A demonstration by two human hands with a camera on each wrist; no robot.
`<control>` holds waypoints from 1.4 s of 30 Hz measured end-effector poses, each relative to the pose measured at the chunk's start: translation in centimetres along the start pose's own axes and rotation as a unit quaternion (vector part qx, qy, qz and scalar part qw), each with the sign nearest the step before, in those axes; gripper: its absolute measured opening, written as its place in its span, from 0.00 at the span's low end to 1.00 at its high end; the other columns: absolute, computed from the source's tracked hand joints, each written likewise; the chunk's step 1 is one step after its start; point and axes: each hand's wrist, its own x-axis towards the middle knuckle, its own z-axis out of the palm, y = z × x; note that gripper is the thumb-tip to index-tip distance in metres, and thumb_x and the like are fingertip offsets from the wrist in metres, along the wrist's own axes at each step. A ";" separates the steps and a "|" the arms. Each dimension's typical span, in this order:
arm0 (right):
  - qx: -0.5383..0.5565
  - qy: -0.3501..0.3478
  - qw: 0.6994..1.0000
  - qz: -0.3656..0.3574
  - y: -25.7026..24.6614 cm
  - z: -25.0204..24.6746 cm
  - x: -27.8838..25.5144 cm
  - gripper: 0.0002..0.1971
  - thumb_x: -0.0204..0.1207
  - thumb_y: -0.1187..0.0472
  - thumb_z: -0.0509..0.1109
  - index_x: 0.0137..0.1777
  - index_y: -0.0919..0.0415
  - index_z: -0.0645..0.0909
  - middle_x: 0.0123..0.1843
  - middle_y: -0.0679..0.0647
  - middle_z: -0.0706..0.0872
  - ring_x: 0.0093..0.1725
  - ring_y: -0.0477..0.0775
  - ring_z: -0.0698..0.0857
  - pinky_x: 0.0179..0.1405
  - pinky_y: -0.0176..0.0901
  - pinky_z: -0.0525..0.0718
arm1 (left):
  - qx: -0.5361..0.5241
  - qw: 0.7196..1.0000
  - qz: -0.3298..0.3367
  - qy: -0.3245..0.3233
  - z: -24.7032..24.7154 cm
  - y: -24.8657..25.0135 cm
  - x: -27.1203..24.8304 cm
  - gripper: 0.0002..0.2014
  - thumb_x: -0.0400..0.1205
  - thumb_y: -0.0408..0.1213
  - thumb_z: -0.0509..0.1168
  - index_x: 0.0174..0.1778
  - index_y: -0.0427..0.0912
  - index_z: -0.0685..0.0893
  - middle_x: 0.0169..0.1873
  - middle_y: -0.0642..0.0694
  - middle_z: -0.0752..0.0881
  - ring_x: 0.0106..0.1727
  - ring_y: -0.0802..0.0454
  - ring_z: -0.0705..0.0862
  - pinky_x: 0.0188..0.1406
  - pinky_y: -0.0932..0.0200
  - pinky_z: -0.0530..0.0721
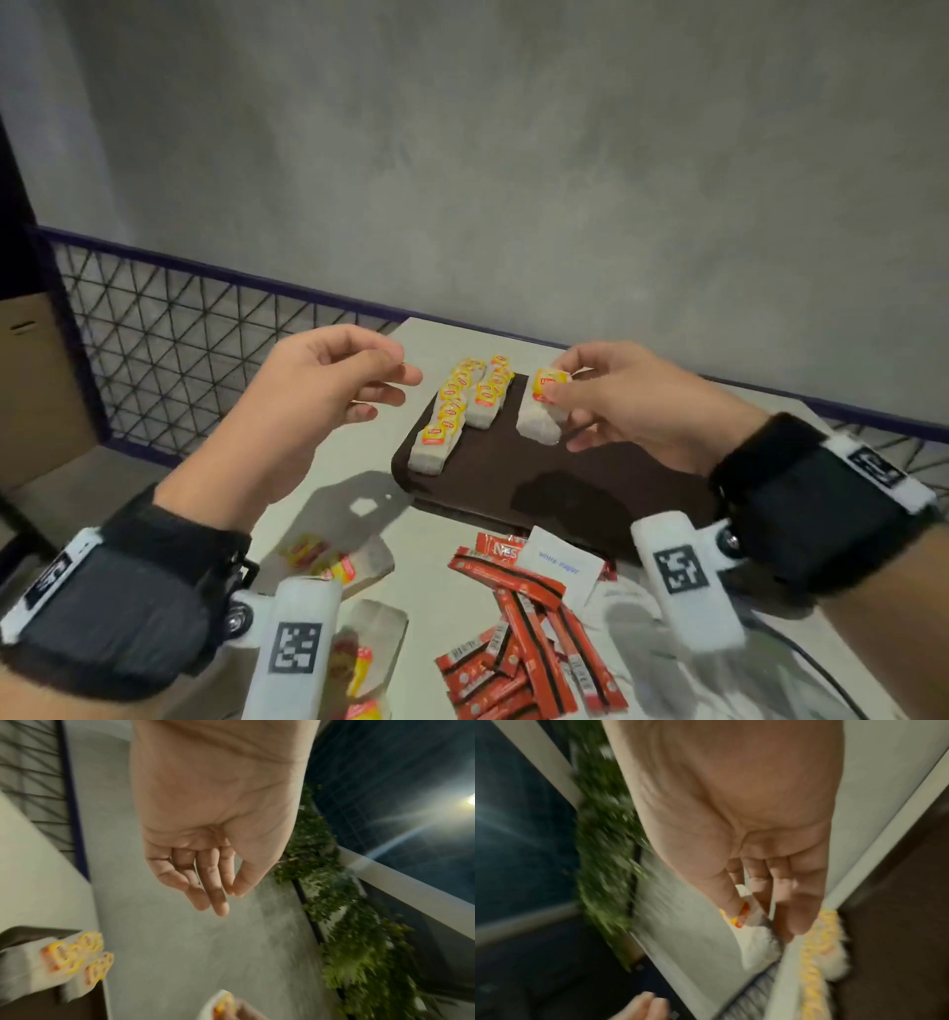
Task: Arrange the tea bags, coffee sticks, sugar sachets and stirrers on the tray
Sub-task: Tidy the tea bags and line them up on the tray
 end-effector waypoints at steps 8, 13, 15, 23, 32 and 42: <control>-0.127 -0.038 0.989 0.069 3.0 5.0 10.9 0.10 0.78 0.73 0.74 0.46 0.57 0.78 0.36 0.56 0.82 0.32 0.50 0.81 0.41 0.50 0.91 | -0.083 0.994 -0.066 0.023 -2.4 -2.8 1.2 0.03 0.85 0.34 0.70 0.52 0.40 0.88 0.45 0.41 0.95 0.37 0.50 0.88 0.42 0.55 0.80; -0.130 -0.008 0.986 0.103 4.7 6.7 13.9 0.14 0.74 0.78 0.74 0.51 0.60 0.79 0.40 0.59 0.82 0.37 0.54 0.84 0.34 0.47 0.90 | -0.121 0.990 -0.057 0.033 -3.6 -2.6 1.7 0.02 0.85 0.37 0.70 0.50 0.44 0.88 0.41 0.46 0.94 0.36 0.53 0.88 0.41 0.56 0.80; -0.117 0.009 0.987 0.109 5.0 6.7 14.4 0.15 0.73 0.79 0.74 0.53 0.62 0.78 0.42 0.61 0.82 0.38 0.55 0.84 0.34 0.47 0.90 | -0.130 0.989 -0.055 0.041 -3.9 -2.6 1.9 0.02 0.85 0.36 0.70 0.50 0.44 0.88 0.41 0.46 0.94 0.36 0.53 0.87 0.40 0.57 0.80; -0.125 0.010 0.982 0.143 4.8 6.8 14.8 0.13 0.73 0.79 0.76 0.39 0.65 0.76 0.37 0.63 0.79 0.39 0.62 0.87 0.46 0.54 0.93 | -0.148 0.985 -0.065 0.056 -4.7 -3.3 2.3 0.03 0.84 0.37 0.71 0.51 0.44 0.88 0.40 0.47 0.93 0.34 0.54 0.86 0.38 0.58 0.80; -0.513 -0.090 0.838 -0.166 -1.3 9.5 8.0 0.11 0.78 0.52 0.75 0.59 0.47 0.83 0.49 0.44 0.85 0.46 0.47 0.83 0.39 0.40 0.78 | -0.156 0.983 -0.068 0.074 -5.9 -3.5 2.9 0.01 0.83 0.37 0.72 0.47 0.46 0.86 0.38 0.48 0.92 0.34 0.54 0.85 0.35 0.60 0.79; -0.498 -0.303 0.792 -0.180 -1.5 17.6 2.0 0.24 0.76 0.45 0.78 0.70 0.48 0.80 0.56 0.43 0.85 0.53 0.48 0.84 0.53 0.44 0.86 | -0.200 0.969 -0.091 0.115 -7.8 -4.1 3.3 0.02 0.83 0.38 0.71 0.46 0.46 0.85 0.36 0.51 0.91 0.30 0.56 0.84 0.32 0.62 0.77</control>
